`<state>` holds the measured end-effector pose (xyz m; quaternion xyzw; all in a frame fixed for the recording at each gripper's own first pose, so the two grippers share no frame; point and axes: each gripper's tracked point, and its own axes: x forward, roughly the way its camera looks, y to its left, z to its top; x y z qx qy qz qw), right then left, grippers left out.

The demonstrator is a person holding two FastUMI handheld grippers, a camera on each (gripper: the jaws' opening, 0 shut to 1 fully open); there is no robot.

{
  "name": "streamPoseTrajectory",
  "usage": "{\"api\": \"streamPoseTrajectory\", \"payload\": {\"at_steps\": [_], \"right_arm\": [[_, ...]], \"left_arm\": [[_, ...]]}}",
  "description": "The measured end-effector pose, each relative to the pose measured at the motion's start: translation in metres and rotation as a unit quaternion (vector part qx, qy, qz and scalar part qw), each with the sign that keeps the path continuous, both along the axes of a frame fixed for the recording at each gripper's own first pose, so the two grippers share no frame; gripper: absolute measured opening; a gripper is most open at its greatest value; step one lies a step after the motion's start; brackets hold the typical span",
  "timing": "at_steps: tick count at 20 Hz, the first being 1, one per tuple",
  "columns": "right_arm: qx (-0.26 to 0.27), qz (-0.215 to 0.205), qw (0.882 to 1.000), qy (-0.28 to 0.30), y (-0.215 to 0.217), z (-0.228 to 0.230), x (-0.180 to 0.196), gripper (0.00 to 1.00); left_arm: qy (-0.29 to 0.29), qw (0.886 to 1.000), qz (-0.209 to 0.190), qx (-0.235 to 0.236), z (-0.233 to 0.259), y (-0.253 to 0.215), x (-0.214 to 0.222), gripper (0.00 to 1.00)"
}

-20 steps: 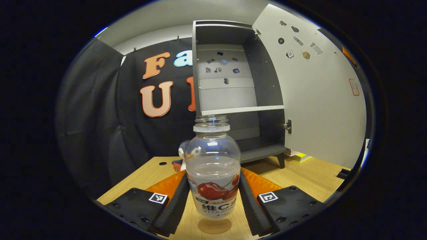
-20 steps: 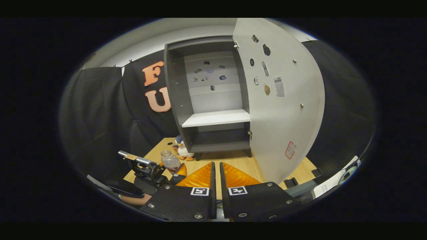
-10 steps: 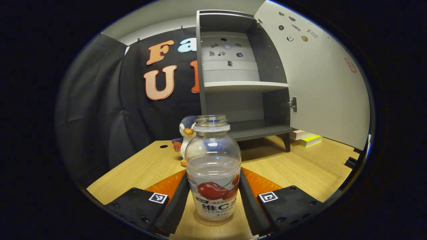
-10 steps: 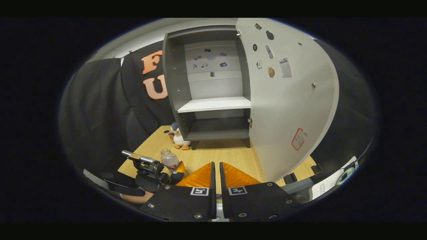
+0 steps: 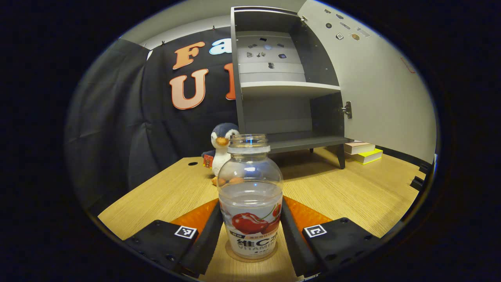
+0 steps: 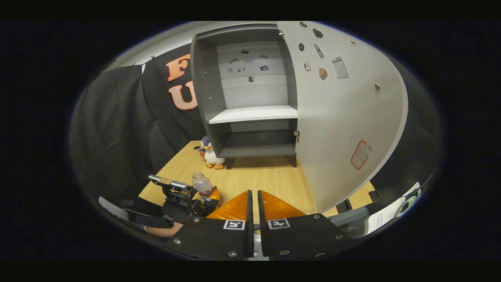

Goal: Open the cabinet door with the right hand, grasp the bottle in the cabinet with the left hand and place it on the coaster, then close the cabinet door with the right hand.

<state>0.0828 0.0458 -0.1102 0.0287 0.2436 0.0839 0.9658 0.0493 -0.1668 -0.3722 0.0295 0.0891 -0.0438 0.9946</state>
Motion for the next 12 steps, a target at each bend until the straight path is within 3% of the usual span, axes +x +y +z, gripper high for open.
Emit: {"api": "streamPoseTrajectory", "payload": {"at_steps": [1, 2, 3, 5, 6, 7, 8, 12], "right_arm": [[0.000, 0.000, 1.000, 0.000, 0.000, -0.001, 0.000, 0.18], [0.000, 0.001, 1.000, 0.000, 0.000, 0.000, -0.001, 0.18], [-0.001, 0.001, 1.000, 0.001, -0.001, 0.000, -0.002, 0.07], [0.003, 0.000, 1.000, 0.001, 0.000, -0.002, 0.000, 0.07], [0.006, 0.000, 1.000, 0.002, 0.001, -0.003, 0.000, 0.18], [0.008, 0.001, 1.000, 0.002, 0.002, -0.003, -0.001, 0.18], [0.009, 0.001, 1.000, 0.003, 0.003, -0.003, -0.001, 0.07], [0.011, 0.005, 1.000, -0.002, 0.004, -0.001, -0.001, 0.07]], "left_arm": [[0.000, 1.000, -0.001, 0.000, 0.000, 0.000, -0.001, 0.85], [-0.001, 1.000, -0.002, -0.001, 0.001, 0.000, -0.002, 0.86], [-0.003, 1.000, -0.001, -0.002, 0.003, 0.000, -0.003, 0.87], [-0.006, 1.000, 0.004, -0.002, 0.006, 0.002, -0.004, 0.92], [-0.006, 1.000, 0.005, -0.001, 0.008, 0.003, -0.004, 0.94], [-0.006, 1.000, 0.005, -0.001, 0.008, 0.002, -0.005, 0.94], [-0.005, 1.000, 0.004, -0.001, 0.009, 0.002, -0.006, 0.95], [-0.008, 1.000, 0.006, 0.003, 0.016, 0.006, -0.011, 0.95]]}}
